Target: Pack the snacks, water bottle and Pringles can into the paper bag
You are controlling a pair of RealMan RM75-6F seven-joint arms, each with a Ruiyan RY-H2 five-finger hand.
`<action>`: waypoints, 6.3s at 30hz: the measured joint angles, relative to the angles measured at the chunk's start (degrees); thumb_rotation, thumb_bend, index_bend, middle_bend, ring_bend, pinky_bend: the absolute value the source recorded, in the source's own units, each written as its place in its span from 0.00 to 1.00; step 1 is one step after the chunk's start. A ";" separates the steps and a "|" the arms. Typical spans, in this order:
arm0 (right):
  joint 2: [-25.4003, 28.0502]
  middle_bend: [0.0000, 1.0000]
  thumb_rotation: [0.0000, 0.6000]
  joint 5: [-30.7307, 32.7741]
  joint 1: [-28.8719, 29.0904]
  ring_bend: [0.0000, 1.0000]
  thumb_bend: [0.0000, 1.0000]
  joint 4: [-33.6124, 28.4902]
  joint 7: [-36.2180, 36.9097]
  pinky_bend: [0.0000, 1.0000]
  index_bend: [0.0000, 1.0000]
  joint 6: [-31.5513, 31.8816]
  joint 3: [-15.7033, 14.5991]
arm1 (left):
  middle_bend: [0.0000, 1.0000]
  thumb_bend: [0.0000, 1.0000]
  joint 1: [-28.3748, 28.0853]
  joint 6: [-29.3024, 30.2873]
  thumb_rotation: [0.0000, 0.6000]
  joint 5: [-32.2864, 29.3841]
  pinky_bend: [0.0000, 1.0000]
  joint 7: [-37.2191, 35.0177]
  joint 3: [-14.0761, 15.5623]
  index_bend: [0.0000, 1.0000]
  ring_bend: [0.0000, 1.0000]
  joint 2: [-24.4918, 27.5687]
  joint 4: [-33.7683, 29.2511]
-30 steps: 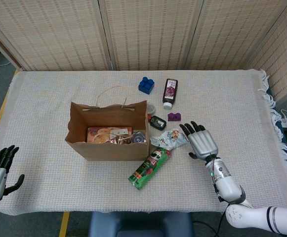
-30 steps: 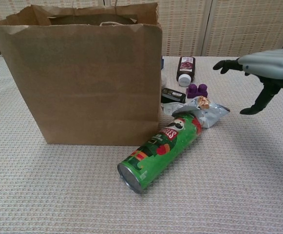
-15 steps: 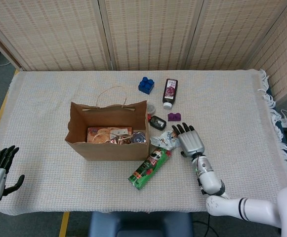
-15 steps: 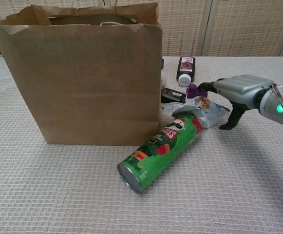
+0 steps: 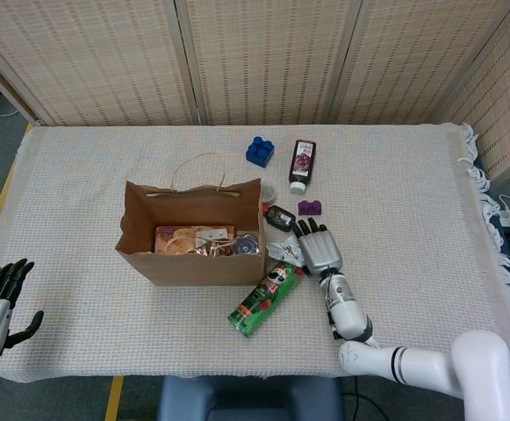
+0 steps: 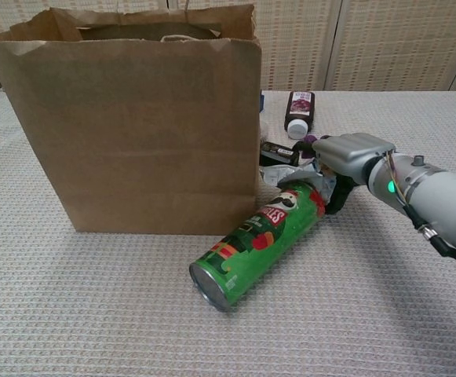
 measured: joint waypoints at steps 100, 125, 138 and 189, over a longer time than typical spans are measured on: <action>6.32 0.14 1.00 -5.10 9.73 0.06 0.15 -33.56 -3.81 0.24 0.00 22.66 19.39 | 0.00 0.37 0.36 0.41 1.00 -0.28 0.00 0.58 -0.08 0.00 0.00 -0.21 -0.21; 44.92 0.13 1.00 -36.00 -8.94 0.03 0.09 -41.23 16.38 0.21 0.00 -3.44 -5.63 | 0.00 0.37 0.30 0.49 1.00 -1.39 0.00 4.30 -0.67 0.00 0.00 -0.89 -1.22; 34.70 0.00 1.00 -35.70 -7.63 0.00 0.06 -37.17 10.93 0.09 0.00 -12.85 -10.22 | 0.00 0.37 0.34 0.42 1.00 -1.05 0.00 2.59 -0.53 0.00 0.00 -0.65 -0.87; 11.25 0.61 1.00 -15.11 2.04 0.68 0.33 -26.52 -4.36 0.79 0.67 -4.19 -13.21 | 0.00 0.37 0.24 0.33 1.00 0.02 0.00 -0.32 -0.05 0.00 0.00 -0.12 -0.05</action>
